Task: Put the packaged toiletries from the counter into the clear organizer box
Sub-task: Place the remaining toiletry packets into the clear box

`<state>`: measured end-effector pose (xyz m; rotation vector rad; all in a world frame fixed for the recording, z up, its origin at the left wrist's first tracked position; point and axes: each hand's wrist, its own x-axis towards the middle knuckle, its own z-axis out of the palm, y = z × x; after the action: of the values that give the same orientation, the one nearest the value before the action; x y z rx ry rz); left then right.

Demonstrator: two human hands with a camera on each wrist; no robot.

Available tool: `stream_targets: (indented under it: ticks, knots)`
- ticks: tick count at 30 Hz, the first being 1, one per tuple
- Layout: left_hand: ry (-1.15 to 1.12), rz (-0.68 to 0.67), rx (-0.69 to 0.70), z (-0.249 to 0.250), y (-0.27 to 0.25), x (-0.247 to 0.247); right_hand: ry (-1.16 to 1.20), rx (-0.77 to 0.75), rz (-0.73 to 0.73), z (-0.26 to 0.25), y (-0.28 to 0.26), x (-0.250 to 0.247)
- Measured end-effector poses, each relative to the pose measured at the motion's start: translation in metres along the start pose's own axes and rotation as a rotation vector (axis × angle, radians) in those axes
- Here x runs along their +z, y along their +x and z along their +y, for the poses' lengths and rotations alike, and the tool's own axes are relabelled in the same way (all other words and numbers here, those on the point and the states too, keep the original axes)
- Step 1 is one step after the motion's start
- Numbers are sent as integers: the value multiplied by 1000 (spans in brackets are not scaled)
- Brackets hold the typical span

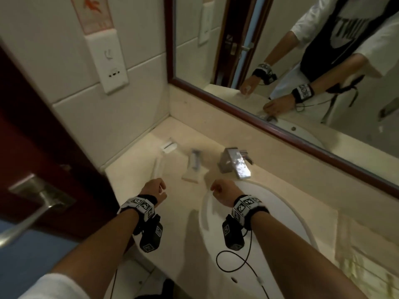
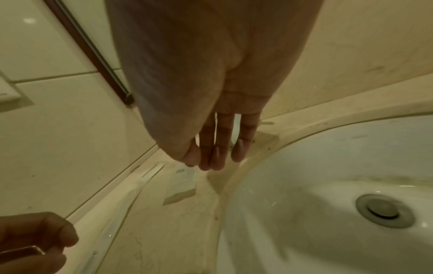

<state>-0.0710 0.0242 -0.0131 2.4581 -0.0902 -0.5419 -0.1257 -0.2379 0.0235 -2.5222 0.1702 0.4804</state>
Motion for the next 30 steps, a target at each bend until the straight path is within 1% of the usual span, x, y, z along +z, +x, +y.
stream_targets:
  ticks: [5,9,11,14,19,25,27,30]
  knots:
    - [45,-15,-65,-24,20,-8,-15,32,-41,-17,41,21]
    - [72,-13,-104,-35,37,-13,-30,62,-33,-27,67,33]
    - [88,-13,-149,-38,45,-14,-38,63,-42,-32,79,37]
    - [103,-39,-195,-41,57,-12,-38,50,-71,-41,100,40]
    - [148,-71,-215,-42,75,-11,-56,11,-96,-63,137,35]
    - [183,-168,-239,-35,92,-8,-109,-43,-95,-83,188,30]
    - [160,-168,-248,-38,95,-10,-130,-48,-103,-91,204,31]
    - [41,-151,-297,-46,97,-14,-126,-53,-56,-106,229,36]
